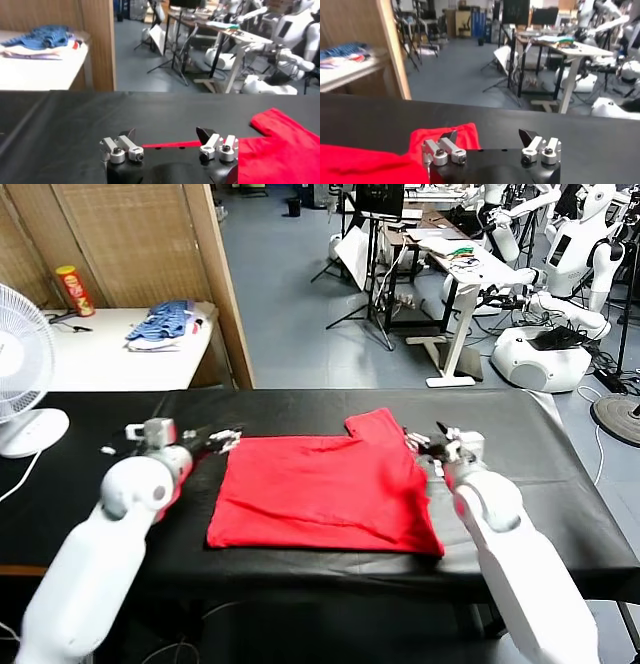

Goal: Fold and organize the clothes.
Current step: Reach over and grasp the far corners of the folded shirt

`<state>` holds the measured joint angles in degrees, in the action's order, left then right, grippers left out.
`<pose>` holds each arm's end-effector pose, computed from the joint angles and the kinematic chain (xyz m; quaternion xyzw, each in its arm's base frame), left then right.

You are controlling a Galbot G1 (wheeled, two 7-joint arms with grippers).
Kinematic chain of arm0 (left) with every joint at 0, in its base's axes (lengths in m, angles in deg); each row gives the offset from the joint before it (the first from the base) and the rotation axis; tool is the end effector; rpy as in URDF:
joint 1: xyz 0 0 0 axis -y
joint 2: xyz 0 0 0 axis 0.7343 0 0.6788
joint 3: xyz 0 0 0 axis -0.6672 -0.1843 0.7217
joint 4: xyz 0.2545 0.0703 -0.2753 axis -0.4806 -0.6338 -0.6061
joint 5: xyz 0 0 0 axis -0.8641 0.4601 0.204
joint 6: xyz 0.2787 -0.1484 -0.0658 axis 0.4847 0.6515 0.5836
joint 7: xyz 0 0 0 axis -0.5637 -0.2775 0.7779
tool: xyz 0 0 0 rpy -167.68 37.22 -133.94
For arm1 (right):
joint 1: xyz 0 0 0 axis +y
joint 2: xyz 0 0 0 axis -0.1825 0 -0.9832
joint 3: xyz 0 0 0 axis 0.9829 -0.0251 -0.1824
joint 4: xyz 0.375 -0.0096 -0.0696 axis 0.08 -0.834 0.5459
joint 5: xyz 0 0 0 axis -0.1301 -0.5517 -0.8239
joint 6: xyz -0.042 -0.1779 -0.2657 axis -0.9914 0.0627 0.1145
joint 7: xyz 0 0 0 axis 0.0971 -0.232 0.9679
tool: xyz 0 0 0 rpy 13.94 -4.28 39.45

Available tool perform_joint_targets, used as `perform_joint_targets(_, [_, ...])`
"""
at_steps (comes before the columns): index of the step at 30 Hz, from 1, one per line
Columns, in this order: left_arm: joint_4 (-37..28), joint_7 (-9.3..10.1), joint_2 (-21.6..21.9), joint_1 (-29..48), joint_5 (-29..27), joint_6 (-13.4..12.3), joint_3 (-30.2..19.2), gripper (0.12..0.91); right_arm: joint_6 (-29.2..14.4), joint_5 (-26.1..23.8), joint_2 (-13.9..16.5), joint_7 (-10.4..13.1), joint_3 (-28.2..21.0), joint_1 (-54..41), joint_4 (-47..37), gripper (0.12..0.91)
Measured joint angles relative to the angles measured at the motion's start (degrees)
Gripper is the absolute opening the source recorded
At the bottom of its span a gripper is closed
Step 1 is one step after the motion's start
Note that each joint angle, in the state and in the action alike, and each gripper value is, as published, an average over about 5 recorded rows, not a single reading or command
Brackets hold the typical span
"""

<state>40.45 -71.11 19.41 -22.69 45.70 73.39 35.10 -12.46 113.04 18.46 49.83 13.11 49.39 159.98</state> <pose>0.4191 0.1178 -0.2384 -0.0598 -0.9603 0.0450 0.2687 0.4938 -0.0633 -0.2784 0.0666 -0.9743 0.0295 0.2131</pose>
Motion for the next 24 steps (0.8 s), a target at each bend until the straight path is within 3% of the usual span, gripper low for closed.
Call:
perform_joint_targets(7, [-9.85,-1.8,-3.3,3.53,-1.56,0.0,-1.93,0.798,-0.05,-1.9,-4.04,-2.26,-1.5,-6.04,-11.49,0.798])
perform_joint_targets(13, [-13.97,-2.68,-4.6,4.79,-1.97,-0.11,-2.24,0.798,0.06,-4.01,-7.14,-3.29,-1.34,-8.49,-17.91,0.795])
perform_joint_targets(15, [-14.83,-2.97,-4.8,5.15,-2.12,-0.19,-2.28,0.798,-0.04,-4.36,-7.83,-3.51,-1.26,-8.85,-19.14,0.761])
perform_joint_targets(19, [-15.83,-3.42,-4.98,5.49,-2.32,-0.24,-2.32,0.783,-0.29,-4.71,-8.66,-3.6,-1.1,-9.04,-20.23,0.583])
perform_joint_targets(21, [-15.86,-3.85,-4.8,5.38,-2.31,-0.24,-2.33,0.726,-0.4,-4.78,-8.86,-3.61,-1.06,-9.03,-20.44,0.468])
perform_joint_targets(24, [-15.34,-4.42,-4.51,5.12,-2.3,-0.21,-2.5,0.572,-0.44,-4.79,-9.11,-3.59,-0.78,-8.92,-20.55,0.321])
